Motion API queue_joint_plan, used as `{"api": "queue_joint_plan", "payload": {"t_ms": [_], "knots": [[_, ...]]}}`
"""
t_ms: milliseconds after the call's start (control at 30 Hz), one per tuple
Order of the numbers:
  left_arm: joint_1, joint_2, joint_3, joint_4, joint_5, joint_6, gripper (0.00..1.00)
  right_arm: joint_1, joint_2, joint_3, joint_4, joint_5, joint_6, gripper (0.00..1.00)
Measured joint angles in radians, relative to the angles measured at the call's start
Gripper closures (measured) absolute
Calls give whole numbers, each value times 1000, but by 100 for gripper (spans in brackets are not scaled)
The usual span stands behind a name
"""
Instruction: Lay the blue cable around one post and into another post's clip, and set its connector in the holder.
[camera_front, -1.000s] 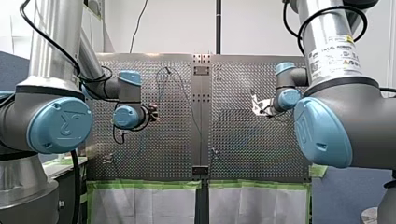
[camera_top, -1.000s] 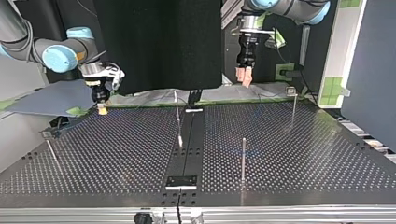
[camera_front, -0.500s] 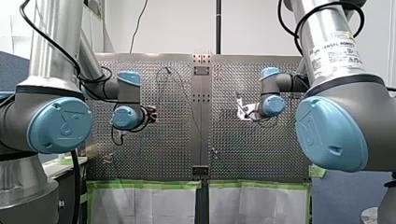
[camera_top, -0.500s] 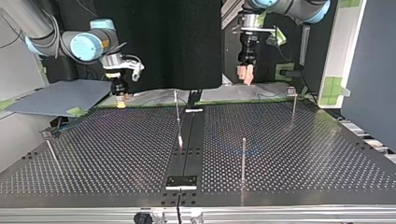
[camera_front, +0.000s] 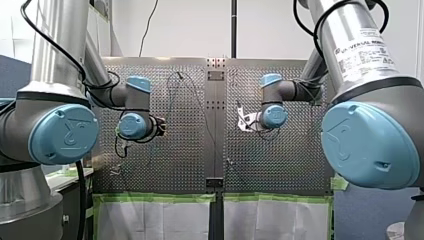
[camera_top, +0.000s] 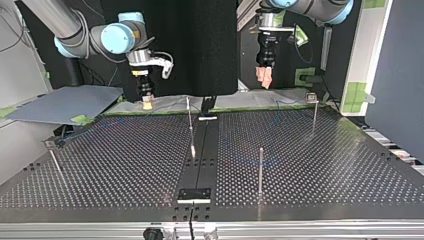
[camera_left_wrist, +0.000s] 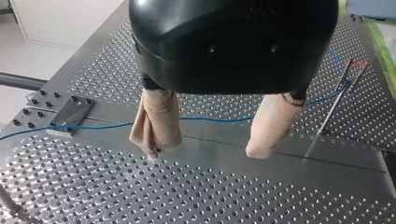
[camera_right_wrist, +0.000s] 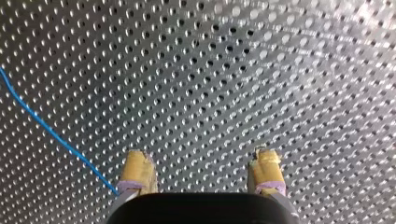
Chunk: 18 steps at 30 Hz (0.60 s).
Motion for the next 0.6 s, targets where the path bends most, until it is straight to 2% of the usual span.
{"api": "queue_joint_plan", "payload": {"t_ms": [267, 433, 600], "knots": [[1, 0, 0, 3, -1, 10, 0, 78, 45, 5, -31, 13, 1, 1], [2, 0, 0, 5, 0, 16, 0, 131, 92, 5, -61, 13, -4, 1], [2, 0, 0, 7, 0, 18, 0, 182, 106, 5, -86, 12, -14, 1]]}}
